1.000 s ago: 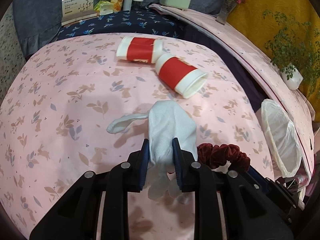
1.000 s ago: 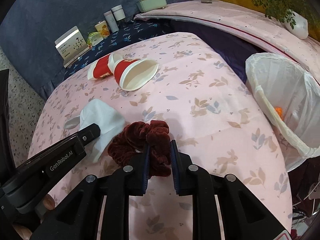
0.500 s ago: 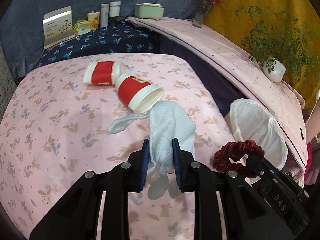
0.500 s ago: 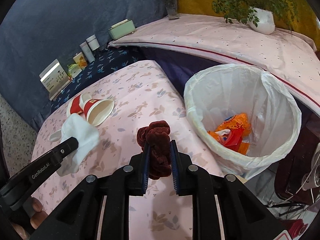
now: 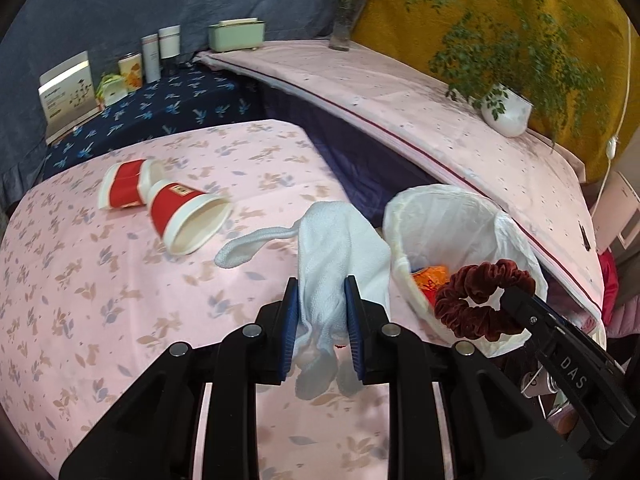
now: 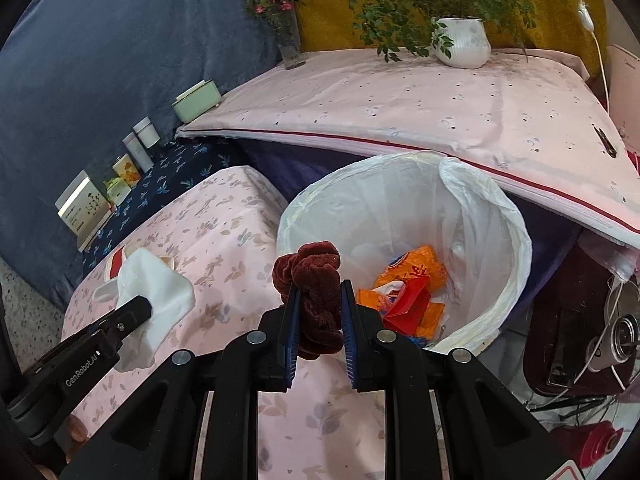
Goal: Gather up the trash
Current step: 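Carry glove and dark red scrunchie over the bin and open both grippers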
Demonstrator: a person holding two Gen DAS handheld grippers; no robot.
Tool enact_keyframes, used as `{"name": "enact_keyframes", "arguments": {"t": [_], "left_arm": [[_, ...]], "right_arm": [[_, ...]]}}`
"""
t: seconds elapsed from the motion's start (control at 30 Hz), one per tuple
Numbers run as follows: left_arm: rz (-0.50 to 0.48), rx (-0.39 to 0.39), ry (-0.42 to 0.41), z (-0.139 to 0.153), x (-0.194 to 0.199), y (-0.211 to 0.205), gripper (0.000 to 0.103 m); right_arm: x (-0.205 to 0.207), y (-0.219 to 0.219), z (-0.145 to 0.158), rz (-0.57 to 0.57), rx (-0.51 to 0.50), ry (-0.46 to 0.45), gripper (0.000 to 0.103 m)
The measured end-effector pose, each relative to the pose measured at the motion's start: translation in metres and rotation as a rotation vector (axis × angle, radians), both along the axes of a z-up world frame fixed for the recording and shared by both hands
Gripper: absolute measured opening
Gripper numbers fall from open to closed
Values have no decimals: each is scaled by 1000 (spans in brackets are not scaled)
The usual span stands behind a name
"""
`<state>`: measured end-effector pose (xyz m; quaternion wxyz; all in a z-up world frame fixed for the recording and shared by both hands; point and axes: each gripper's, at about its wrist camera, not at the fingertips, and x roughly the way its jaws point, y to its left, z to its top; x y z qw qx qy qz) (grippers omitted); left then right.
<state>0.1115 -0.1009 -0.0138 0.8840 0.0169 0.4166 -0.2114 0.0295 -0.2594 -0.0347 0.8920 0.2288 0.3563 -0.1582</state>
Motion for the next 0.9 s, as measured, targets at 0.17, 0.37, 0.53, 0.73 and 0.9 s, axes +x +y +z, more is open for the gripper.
{"name": "enact_keyframes", "arguments": {"t": [0.17,0.37,0.53,0.73,0.9], "left_arm": [[-68,5,-13,4,-4,-34,22],[-140,15,-18,3,-5,-71,22],[-181,14,0,0,-2,-95,22],[-212,12,21,-5,2,-117,27],[-203,15,6,-7,3,-123,54]], "right_arm": [[-9,-27,-2,-53,6,1,18],[-13,-51,-7,-97,13,7,18],[-14,-65,-13,-123,22,17,18],[-10,-75,-21,-142,29,35,22],[-6,-74,-26,-149,17,45,23]]}}
